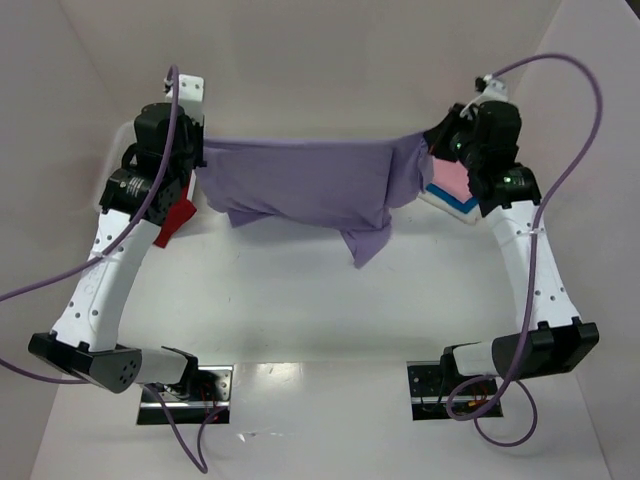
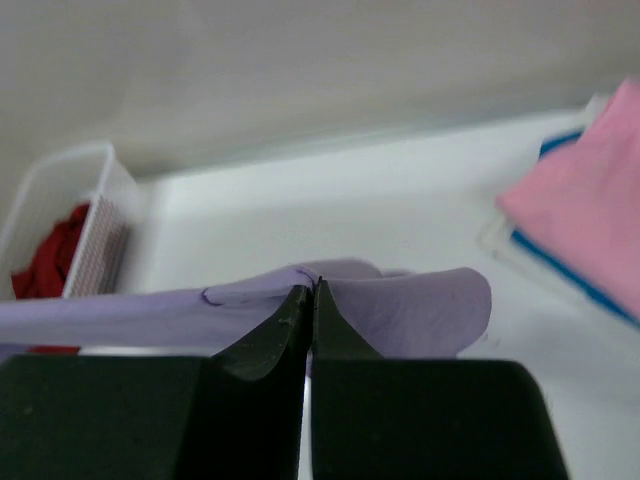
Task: Fold and stack the t-shirts
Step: Flatten out the tshirt
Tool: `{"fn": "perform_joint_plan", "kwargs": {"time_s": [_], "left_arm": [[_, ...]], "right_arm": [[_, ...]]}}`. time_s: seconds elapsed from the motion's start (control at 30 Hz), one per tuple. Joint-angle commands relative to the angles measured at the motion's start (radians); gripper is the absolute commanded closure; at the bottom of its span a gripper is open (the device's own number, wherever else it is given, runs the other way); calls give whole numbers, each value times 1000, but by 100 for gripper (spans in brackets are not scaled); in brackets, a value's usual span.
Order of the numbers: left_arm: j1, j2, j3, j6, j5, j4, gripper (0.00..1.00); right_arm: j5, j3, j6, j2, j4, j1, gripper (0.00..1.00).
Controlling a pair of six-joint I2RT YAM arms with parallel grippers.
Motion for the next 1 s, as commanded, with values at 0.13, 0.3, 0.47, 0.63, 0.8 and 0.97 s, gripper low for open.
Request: {"fn": "perform_joint_plan", "kwargs": {"time_s": [0.13, 0.3, 0.47, 0.63, 0.8, 0.97], "left_arm": [[11, -10, -43, -29, -7, 10, 100], [11, -1, -32, -29, 14, -1, 100], [11, 34, -95, -53, 33, -33, 100], [2, 35, -124, -53, 42, -24, 100], [2, 44, -125, -53, 42, -24, 100], [2, 44, -125, -53, 42, -24, 100]], "right_arm": [[-63, -228, 62, -75, 133, 49, 100], [-169, -237, 72, -54, 136, 49, 100], [-369, -357, 131, -35, 231, 153, 100], [-334, -461, 207, -35, 291, 334, 100], [-256, -544, 209, -26, 265, 357, 71], [-32, -532, 188, -75, 157, 357, 21]]}}
